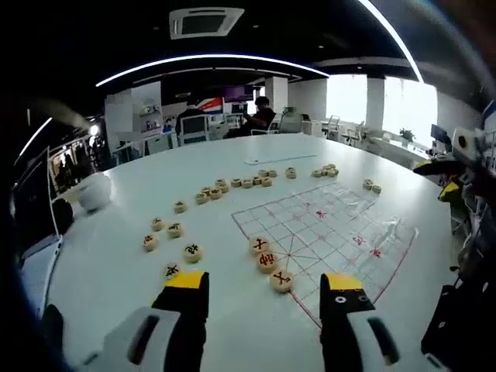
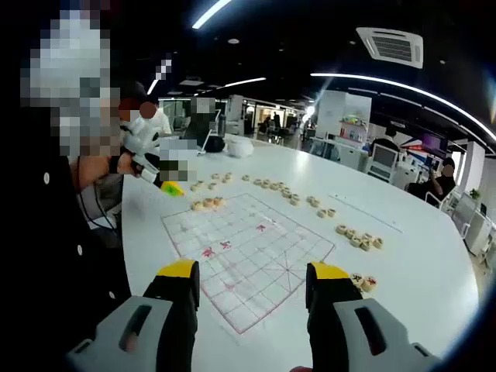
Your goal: Pick up the chess pieces one by one and place each piece onto its starting position on the chessboard, setting the pieces on their correct points until all the chess pieces are arranged in the starting layout
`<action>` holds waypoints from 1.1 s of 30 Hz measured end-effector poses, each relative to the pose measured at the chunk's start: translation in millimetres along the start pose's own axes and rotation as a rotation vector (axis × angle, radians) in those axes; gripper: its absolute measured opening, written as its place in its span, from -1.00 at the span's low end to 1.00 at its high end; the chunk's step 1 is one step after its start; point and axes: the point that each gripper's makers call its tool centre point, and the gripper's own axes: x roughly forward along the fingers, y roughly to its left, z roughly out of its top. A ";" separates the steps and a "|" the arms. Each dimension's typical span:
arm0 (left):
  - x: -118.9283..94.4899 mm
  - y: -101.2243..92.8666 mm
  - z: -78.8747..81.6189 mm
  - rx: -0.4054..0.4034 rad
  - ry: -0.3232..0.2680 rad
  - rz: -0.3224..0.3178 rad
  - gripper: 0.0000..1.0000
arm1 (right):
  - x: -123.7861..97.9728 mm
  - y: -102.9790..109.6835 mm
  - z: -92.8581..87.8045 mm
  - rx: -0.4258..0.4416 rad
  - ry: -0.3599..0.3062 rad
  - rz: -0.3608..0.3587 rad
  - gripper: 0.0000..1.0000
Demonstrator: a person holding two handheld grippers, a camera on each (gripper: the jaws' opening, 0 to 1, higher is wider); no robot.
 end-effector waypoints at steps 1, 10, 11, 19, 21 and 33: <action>-3.4 0.5 -1.4 -0.012 -0.005 -0.006 0.22 | -0.2 -0.3 -0.3 0.001 0.000 -0.002 0.12; -11.1 11.4 2.8 -0.022 -0.023 0.020 0.24 | -1.9 0.2 -5.0 0.003 0.009 -0.004 0.12; -11.9 11.6 4.8 -0.019 -0.029 0.020 0.25 | -2.7 -0.1 -5.7 0.006 0.009 -0.006 0.12; -7.5 9.8 23.0 0.030 -0.045 0.010 0.25 | -7.6 -3.1 -11.6 0.022 0.008 -0.023 0.12; -5.4 7.3 27.3 0.043 -0.048 0.004 0.25 | -8.9 -3.6 -12.6 0.027 0.007 -0.027 0.12; 12.4 -18.7 43.0 0.105 -0.040 -0.057 0.26 | -17.7 -12.7 -17.3 0.046 0.003 -0.058 0.12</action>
